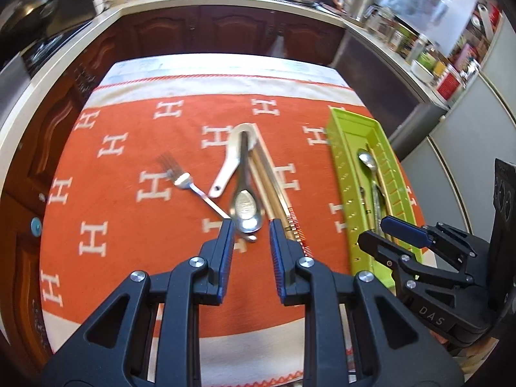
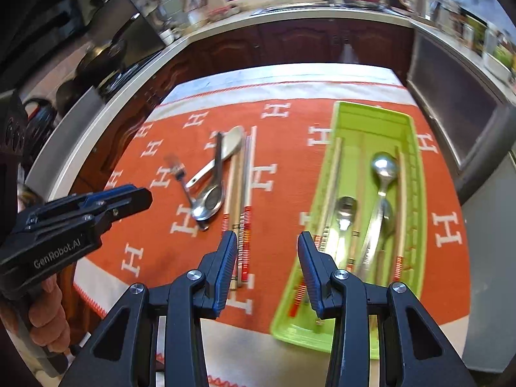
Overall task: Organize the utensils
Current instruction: 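Move the open right tool back over the utensil pile, then grasp a steel spoon by its handle with the right tool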
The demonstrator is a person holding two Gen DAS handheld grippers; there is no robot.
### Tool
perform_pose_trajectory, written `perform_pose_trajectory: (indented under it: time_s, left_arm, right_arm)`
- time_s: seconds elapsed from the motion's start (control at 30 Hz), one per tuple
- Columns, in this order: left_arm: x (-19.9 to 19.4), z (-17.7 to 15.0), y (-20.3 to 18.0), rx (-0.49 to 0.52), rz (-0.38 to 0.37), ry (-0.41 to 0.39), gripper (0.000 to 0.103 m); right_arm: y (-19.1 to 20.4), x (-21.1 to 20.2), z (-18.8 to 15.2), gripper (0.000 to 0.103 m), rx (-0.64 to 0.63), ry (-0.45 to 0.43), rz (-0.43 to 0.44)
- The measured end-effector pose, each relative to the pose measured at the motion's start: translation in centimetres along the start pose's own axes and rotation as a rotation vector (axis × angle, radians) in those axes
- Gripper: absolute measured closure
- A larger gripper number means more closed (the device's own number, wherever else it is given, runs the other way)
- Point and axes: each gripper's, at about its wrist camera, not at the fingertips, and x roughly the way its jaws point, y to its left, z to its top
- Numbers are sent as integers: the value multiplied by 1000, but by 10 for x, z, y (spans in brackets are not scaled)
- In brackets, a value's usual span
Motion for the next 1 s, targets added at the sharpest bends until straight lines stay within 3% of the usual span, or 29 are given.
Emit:
perform_pose_trajectory:
  time_s: [0.27,0.43,0.53,0.8,1.0]
  left_arm:
    - [16,-5,50,-99,14,33,84]
    - [37,-8,78,-165,7,64,84]
    - [52,-7,95,-212,-48,73,84]
    - [92,9,138,-343,-132,42,84]
    - [118,25,148,-356,-160,35,83]
  right_arm:
    - [34,24,21,63,-73,19,41]
    - [41,47,41,63,-56,21,69]
    - [46,67,52,64,-67,26,77]
    - [54,126,78,78,-110,42,68]
    - [54,160,92,82,-126,64,78]
